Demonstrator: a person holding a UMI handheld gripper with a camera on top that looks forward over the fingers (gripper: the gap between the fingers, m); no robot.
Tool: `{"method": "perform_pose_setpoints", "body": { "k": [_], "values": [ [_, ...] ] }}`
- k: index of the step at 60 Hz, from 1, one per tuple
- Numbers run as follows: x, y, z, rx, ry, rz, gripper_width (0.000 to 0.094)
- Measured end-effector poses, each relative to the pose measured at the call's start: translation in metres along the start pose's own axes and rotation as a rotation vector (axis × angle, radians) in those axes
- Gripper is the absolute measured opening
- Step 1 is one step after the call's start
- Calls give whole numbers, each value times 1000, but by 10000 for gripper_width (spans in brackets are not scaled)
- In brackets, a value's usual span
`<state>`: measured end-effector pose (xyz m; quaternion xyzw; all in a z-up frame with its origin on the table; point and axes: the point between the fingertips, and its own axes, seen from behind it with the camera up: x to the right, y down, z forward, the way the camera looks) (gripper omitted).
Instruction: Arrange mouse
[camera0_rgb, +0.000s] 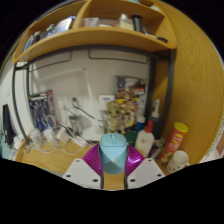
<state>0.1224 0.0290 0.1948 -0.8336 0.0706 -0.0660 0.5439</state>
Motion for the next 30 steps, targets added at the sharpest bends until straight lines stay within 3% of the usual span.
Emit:
{"method": "perform_pose_setpoints", "body": {
  "k": [6,12,30],
  "values": [
    [-67,-11,-13,22,-67,2,262],
    [-130,10,-13,-14,-125,1,263],
    [-216,153,-9,-244,-198,-36,261]
  ]
}}
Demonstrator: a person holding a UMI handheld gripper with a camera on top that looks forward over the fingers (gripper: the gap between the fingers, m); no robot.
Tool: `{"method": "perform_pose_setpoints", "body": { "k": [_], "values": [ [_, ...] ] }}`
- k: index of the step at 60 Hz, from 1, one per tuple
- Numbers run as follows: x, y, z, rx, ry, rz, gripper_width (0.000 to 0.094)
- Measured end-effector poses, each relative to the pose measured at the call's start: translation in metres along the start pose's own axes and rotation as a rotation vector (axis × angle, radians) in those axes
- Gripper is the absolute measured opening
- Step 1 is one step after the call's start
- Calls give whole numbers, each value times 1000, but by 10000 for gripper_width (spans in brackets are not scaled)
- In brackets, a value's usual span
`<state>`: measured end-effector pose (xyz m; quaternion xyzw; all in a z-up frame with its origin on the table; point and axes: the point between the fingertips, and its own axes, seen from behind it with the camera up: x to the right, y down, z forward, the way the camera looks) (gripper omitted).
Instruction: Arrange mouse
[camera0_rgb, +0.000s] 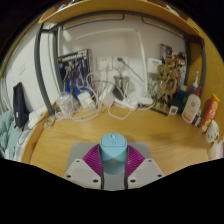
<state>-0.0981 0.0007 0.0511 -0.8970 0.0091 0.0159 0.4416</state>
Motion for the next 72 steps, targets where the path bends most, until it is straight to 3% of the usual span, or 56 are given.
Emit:
{"method": "perform_pose_setpoints", "body": {
  "k": [13,20,23,24,32,34,38,40,57,72],
  "values": [
    [-12,68,12,-108,-5,-19,265],
    [-11,69,12,-82,13,-28,287],
    [-11,69,12,-81,17,-16,369],
    [-11,69,13,-79,17,-14,434],
    [-11,72,14,-90,20,-20,502],
    [-12,74,12,-106,12,-11,587],
    [-14,72,5,-132,-4,3,850],
    [-16,67,-2,-131,-17,7,876],
    [10,-21,-105,-57,-79,16,852],
    [53,-68,-190,16,-71,18,851]
  ]
}}
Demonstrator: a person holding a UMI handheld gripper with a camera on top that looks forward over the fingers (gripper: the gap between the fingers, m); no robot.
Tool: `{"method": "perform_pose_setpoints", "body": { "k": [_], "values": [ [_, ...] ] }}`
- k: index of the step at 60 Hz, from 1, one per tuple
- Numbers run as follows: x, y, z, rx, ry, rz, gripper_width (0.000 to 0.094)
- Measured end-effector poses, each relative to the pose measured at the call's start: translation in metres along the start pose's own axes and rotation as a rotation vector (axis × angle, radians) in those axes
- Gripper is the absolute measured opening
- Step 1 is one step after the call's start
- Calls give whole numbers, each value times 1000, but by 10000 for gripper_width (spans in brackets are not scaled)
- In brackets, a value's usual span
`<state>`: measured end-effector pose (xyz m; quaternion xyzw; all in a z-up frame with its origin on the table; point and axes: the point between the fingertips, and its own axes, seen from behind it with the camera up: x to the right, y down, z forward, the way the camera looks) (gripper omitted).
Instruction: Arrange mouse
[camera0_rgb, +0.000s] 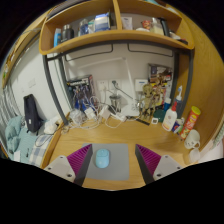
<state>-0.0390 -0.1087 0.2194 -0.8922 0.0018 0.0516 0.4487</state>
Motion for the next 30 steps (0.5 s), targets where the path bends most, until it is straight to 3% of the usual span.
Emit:
{"method": "perform_pose_setpoints", "body": {
  "k": [12,30],
  "values": [
    [23,-19,-46,65,-5,-19,858],
    [28,-6,-75,66,-19,-60,855]
  ]
}}
